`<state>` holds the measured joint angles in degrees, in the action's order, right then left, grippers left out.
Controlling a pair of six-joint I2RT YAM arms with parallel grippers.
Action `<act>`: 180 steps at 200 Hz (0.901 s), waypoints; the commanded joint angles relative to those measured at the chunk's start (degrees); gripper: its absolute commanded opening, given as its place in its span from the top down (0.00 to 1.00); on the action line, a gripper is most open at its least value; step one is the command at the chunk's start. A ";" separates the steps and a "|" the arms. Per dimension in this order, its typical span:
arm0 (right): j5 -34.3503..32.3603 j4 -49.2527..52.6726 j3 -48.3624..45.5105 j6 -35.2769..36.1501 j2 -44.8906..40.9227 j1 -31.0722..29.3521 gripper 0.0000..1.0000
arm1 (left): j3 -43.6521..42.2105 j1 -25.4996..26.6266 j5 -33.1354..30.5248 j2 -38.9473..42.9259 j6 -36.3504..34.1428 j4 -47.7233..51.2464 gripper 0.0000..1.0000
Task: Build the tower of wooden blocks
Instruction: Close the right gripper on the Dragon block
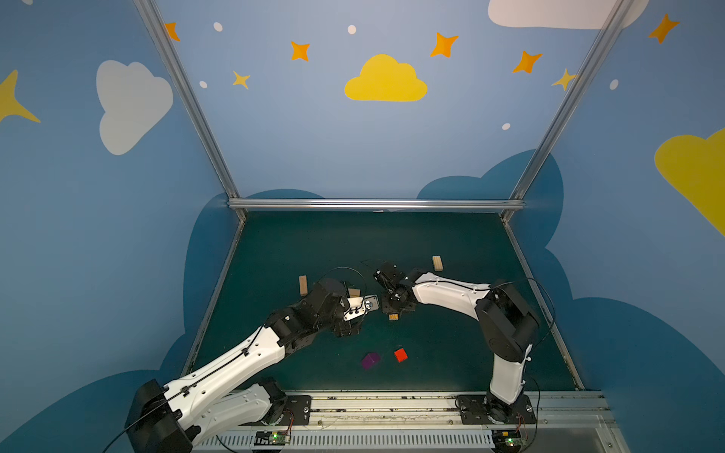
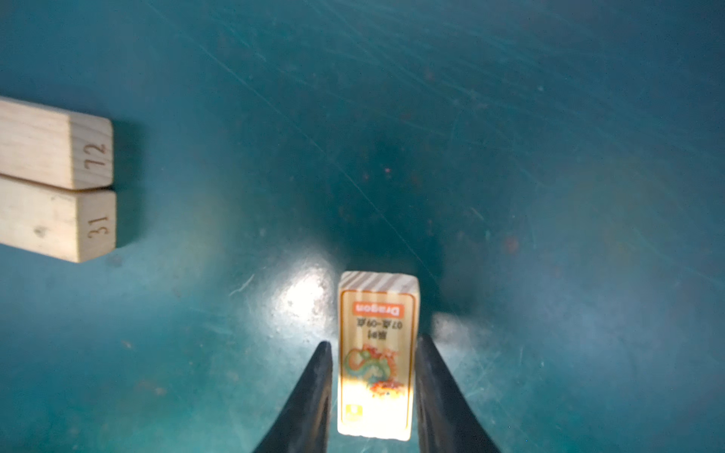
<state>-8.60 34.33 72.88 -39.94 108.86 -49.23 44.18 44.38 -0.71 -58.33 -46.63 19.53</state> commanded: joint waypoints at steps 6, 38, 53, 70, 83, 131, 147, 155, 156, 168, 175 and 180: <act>-0.66 1.53 1.41 0.37 1.18 -0.36 0.70 | 0.03 -0.13 0.27 0.39 0.48 0.29 0.00; -1.39 2.02 2.05 1.24 1.25 -0.65 0.71 | 0.02 -0.13 0.14 0.39 0.47 0.26 0.00; -1.62 2.79 2.61 1.60 1.57 -0.69 0.71 | -0.04 -0.17 0.18 0.34 0.58 0.40 0.00; -1.69 2.98 2.72 1.81 1.93 -0.78 0.71 | 0.00 -0.17 0.10 0.46 0.53 0.38 0.00; -1.68 3.03 2.80 1.82 2.04 -0.90 0.70 | 0.07 -0.23 0.09 0.40 0.66 0.39 0.00; -1.21 3.20 2.65 1.87 2.43 -1.04 0.70 | 0.11 -0.15 -0.13 0.54 0.66 0.33 0.00; -1.07 2.98 2.55 2.02 2.48 -1.04 0.70 | 0.05 -0.19 -0.08 0.48 0.66 0.33 0.00; -1.07 3.09 2.74 2.14 2.57 -1.13 0.70 | 0.01 -0.16 -0.08 0.51 0.66 0.42 0.00; -1.02 3.15 2.72 2.15 2.58 -1.17 0.69 | 0.02 -0.17 -0.08 0.46 0.62 0.47 0.00; -0.95 3.40 2.96 2.28 2.61 -1.20 0.69 | 0.11 -0.17 -0.08 0.32 0.61 0.60 0.00; -0.98 3.25 2.83 2.33 2.55 -1.20 0.69 | 0.20 -0.17 -0.08 0.19 0.64 0.60 0.00; -0.92 3.16 2.78 2.41 2.57 -1.23 0.69 | 0.18 -0.18 -0.16 0.23 0.74 0.68 0.00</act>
<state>-9.39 35.88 74.70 -38.39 110.32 -50.06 44.18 44.36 -0.73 -58.33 -46.59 19.55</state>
